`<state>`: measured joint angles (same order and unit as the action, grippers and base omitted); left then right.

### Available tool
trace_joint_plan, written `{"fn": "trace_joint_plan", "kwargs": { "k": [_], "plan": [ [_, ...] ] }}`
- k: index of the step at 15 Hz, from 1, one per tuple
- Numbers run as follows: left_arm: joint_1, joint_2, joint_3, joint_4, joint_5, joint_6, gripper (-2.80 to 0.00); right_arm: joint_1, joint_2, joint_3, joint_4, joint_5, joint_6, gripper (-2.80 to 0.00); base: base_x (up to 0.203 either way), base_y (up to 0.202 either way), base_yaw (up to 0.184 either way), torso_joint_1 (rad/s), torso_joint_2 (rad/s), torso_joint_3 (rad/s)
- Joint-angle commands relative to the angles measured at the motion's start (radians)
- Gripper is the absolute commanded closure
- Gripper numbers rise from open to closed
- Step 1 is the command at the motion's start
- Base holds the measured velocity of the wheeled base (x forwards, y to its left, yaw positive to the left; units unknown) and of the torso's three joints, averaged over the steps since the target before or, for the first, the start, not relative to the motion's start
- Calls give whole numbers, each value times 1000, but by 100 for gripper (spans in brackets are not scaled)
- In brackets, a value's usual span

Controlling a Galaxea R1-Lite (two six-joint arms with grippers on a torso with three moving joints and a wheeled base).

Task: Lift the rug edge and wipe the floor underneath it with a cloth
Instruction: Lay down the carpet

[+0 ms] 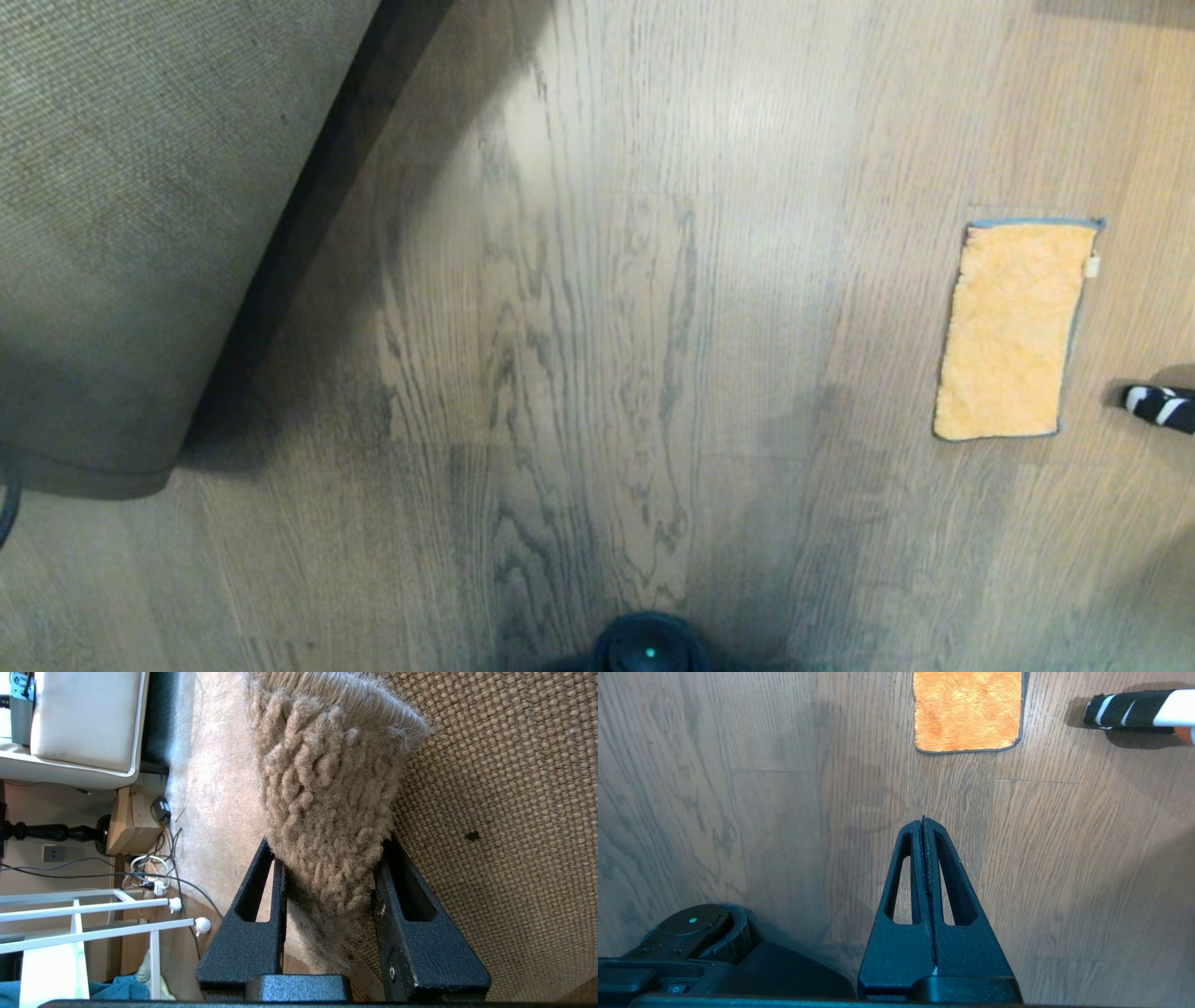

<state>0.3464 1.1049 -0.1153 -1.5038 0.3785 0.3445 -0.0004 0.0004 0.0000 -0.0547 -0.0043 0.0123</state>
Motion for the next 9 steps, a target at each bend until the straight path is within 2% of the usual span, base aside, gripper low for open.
{"fn": "trace_joint_plan", "kwargs": {
  "k": [1, 7, 9],
  "plan": [
    [0, 0, 0, -7, 3, 2, 0, 0, 1, 0, 0, 0, 0, 0, 0, 0, 0, 0, 0, 0],
    [0, -8, 8, 1, 2, 4, 0, 0, 1, 0, -1, 0, 0, 0, 0, 0, 0, 0, 0, 0],
    [0, -9, 8, 45, 2, 2, 0, 0, 1, 0, 1, 0, 0, 0, 0, 0, 0, 0, 0, 0]
  ]
}}
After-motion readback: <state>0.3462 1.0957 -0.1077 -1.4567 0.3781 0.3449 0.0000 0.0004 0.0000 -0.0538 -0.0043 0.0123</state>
